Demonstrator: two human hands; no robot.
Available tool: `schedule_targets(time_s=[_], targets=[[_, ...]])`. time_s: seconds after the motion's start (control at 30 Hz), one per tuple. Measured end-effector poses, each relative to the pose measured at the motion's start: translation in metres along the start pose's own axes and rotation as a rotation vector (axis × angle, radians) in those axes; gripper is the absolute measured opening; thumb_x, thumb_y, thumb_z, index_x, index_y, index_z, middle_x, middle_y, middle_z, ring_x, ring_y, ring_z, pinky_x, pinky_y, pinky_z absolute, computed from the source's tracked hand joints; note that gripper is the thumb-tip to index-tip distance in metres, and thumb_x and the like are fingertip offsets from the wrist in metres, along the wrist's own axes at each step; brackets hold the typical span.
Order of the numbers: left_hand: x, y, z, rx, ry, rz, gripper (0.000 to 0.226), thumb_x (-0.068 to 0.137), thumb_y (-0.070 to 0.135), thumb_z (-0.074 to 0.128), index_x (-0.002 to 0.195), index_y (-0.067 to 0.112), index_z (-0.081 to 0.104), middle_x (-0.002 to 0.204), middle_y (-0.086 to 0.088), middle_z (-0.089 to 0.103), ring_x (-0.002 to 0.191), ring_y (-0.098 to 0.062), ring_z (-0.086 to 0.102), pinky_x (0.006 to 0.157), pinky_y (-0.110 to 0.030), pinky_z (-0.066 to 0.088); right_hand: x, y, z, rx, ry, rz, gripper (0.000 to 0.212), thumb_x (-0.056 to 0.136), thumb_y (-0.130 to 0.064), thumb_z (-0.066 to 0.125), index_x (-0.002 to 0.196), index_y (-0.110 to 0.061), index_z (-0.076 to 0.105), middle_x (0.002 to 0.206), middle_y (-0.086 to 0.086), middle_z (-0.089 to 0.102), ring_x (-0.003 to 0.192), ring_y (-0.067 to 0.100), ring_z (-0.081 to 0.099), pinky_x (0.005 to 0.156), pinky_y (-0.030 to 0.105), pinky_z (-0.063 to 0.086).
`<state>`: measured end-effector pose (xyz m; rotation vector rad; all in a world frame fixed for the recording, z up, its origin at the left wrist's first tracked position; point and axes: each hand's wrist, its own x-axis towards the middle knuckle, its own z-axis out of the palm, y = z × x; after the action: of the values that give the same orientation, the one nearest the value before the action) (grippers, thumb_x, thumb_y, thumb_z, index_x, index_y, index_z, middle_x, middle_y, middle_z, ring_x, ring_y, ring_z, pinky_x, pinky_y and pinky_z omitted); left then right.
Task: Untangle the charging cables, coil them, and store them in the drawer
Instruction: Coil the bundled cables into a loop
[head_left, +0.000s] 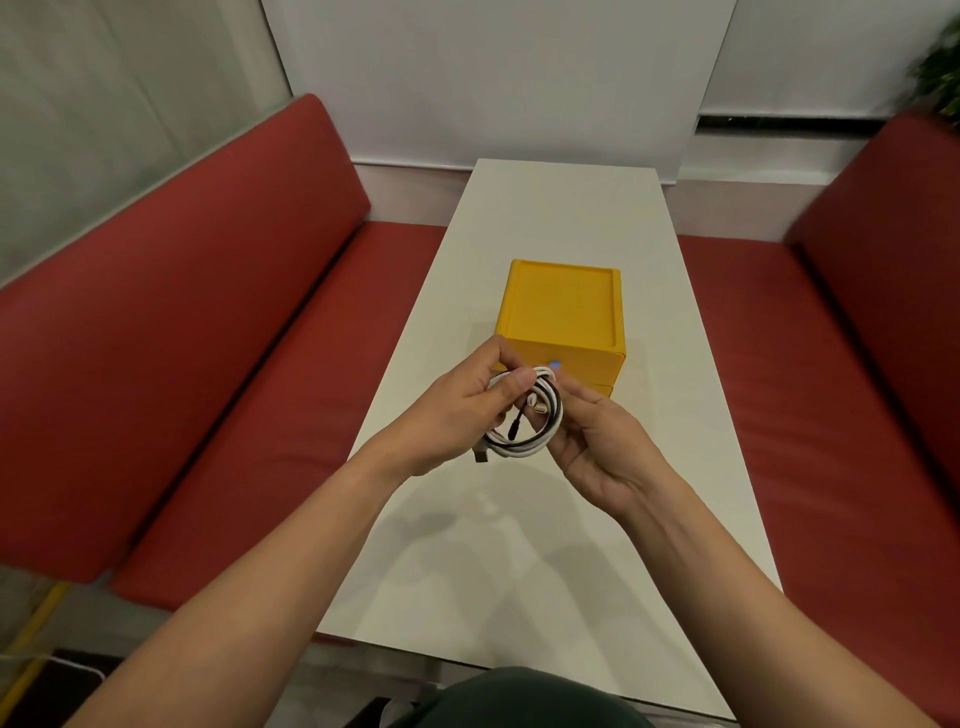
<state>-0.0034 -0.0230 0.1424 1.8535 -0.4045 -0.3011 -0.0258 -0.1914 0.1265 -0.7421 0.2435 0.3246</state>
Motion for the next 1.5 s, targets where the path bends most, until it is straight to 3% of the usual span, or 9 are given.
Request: schedule_targets(time_s=[0.23,0.5,0.63,0.8,0.9,1.0,1.17,1.37,1.5], targets=[[0.002,0.001,0.004,-0.238,-0.003,-0.061,0.014,0.11,0.029,0.047,0.099,0.02,0.049,0.076,0.011,0.06,0.055,-0.005,0.041,0.052,-0.021,0.03,0.001,0.0,-0.002,0.078,-0.023,0.028,0.03,0.085,-0.005,0.064,0.113,0.003,0.071,0.103,0.021,0.075,0.083,0.021,0.078,0.072,0.024,0.064],[0.0,-0.004,0.001,-0.184,-0.002,-0.091,0.015,0.109,0.031,0.049,0.098,0.021,0.05,0.066,0.009,0.055,0.053,-0.005,0.041,0.046,-0.016,0.036,0.001,0.003,-0.006,-0.062,-0.042,0.102,0.026,0.101,-0.002,0.054,0.121,0.0,0.07,0.106,0.019,0.075,0.085,0.022,0.076,0.08,0.03,0.064],[0.004,0.003,0.004,-0.188,0.007,-0.065,0.013,0.11,0.027,0.048,0.099,0.02,0.05,0.072,0.006,0.059,0.054,-0.004,0.042,0.047,-0.014,0.035,-0.002,0.002,-0.001,0.065,-0.061,0.079,0.022,0.09,-0.005,0.061,0.11,-0.001,0.07,0.091,0.015,0.076,0.073,0.016,0.077,0.063,0.023,0.063],[0.005,0.0,0.008,-0.11,-0.013,-0.06,0.012,0.109,0.029,0.049,0.099,0.023,0.049,0.077,-0.002,0.059,0.056,-0.008,0.04,0.046,-0.018,0.03,-0.002,0.009,-0.002,0.227,-0.023,0.073,0.024,0.079,-0.005,0.063,0.095,0.005,0.077,0.09,0.018,0.077,0.067,0.015,0.076,0.062,0.023,0.063],[0.004,-0.002,0.01,-0.041,-0.015,-0.056,0.013,0.109,0.03,0.049,0.099,0.021,0.05,0.073,0.003,0.063,0.056,-0.008,0.045,0.047,-0.014,0.035,0.001,0.011,-0.008,0.144,-0.014,0.096,0.022,0.089,-0.002,0.06,0.105,0.005,0.073,0.093,0.017,0.077,0.069,0.014,0.076,0.064,0.022,0.063],[0.004,-0.002,0.008,-0.034,-0.018,-0.037,0.013,0.109,0.029,0.048,0.101,0.02,0.049,0.068,0.006,0.065,0.053,-0.004,0.053,0.051,-0.015,0.04,0.002,0.007,-0.016,-0.064,-0.051,0.099,0.03,0.095,-0.01,0.062,0.122,0.004,0.067,0.107,0.017,0.074,0.086,0.021,0.075,0.079,0.03,0.064],[0.008,-0.002,-0.001,0.025,0.035,0.014,0.012,0.109,0.031,0.05,0.1,0.022,0.051,0.067,0.009,0.06,0.056,-0.005,0.048,0.055,-0.019,0.043,-0.001,-0.002,-0.018,-0.291,-0.102,0.105,0.024,0.095,-0.032,0.062,0.11,-0.02,0.076,0.104,0.003,0.076,0.095,0.016,0.068,0.083,0.034,0.052],[0.011,0.003,-0.003,0.058,0.057,0.046,0.014,0.109,0.031,0.049,0.105,0.017,0.051,0.06,0.015,0.056,0.055,-0.003,0.048,0.059,-0.024,0.045,-0.002,-0.013,-0.024,-0.254,-0.214,0.068,0.035,0.098,-0.015,0.052,0.126,-0.008,0.07,0.115,0.012,0.073,0.105,0.026,0.069,0.092,0.042,0.054],[0.009,0.01,-0.001,-0.025,0.022,0.107,0.011,0.109,0.029,0.049,0.103,0.021,0.052,0.067,0.009,0.054,0.059,-0.009,0.046,0.058,-0.027,0.045,-0.001,-0.018,-0.022,-0.327,-0.224,-0.008,0.031,0.093,-0.01,0.057,0.114,-0.013,0.079,0.111,0.012,0.076,0.099,0.026,0.075,0.086,0.039,0.062]])
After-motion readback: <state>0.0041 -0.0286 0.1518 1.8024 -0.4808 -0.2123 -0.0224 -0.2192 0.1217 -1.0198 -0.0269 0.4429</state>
